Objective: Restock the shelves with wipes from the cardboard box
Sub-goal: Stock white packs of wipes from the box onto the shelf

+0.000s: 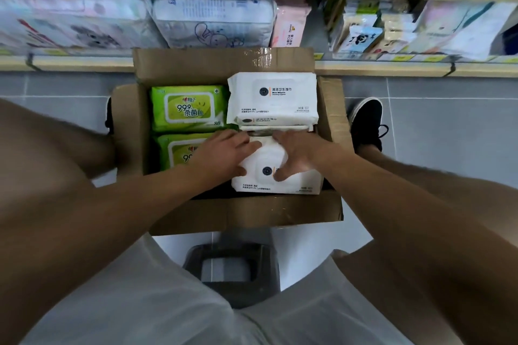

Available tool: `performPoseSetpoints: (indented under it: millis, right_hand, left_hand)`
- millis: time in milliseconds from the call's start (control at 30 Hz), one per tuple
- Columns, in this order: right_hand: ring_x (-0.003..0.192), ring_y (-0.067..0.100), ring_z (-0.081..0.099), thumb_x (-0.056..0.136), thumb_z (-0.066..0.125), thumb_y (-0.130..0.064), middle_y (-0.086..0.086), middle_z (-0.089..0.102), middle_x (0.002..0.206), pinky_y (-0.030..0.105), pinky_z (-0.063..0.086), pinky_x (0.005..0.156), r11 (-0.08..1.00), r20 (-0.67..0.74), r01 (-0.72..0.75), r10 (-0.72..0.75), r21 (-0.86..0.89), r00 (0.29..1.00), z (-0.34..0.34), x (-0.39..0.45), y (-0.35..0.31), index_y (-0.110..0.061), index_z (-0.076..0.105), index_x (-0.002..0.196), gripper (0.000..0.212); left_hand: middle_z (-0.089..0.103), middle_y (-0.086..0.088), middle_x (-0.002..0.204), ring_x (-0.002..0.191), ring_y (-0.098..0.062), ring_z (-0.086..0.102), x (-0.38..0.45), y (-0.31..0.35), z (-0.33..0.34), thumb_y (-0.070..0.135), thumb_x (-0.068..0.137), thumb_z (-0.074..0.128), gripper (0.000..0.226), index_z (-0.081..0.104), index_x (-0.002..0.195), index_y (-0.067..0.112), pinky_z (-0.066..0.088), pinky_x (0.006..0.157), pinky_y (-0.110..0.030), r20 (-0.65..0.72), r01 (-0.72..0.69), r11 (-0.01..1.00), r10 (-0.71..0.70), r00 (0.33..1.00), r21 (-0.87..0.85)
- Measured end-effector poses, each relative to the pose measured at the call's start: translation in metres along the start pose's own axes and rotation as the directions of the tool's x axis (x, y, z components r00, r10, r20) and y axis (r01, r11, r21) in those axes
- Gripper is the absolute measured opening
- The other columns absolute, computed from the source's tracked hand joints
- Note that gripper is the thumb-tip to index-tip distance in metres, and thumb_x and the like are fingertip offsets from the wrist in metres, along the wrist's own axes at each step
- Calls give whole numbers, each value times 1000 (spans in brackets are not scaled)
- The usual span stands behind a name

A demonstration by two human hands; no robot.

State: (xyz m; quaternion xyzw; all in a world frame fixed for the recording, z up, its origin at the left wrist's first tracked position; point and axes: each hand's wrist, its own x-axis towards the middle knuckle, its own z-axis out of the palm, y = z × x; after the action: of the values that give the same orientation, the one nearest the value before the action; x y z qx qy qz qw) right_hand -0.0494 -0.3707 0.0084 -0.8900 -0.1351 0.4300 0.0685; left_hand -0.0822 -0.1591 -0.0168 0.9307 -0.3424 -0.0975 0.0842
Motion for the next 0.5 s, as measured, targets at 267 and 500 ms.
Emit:
performPoseSetpoints:
  millis: [267,500]
  right_hand:
    - [124,28,39,55,75,-67,5,43,133,44,34,104,981,-164,79,-109,-179,980,2,-7,-10,-18,40,133,98]
    - [106,30,45,53,78,-48,6,50,117,42,36,91,966,-530,65,-192,-249,826,20,-28,6,-15,48,126,86]
  left_hand:
    - [65,-2,103,93,-19,61,30,-35,-47,56,74,54,59,62,120,20,47,79,-28,-106,185,901,-244,964,-393]
    - [58,-13,121,109,-29,57,86,-68,-64,49,72,61,67,53,129,17,48,93,-41,-52,292,896,-326,944,-335]
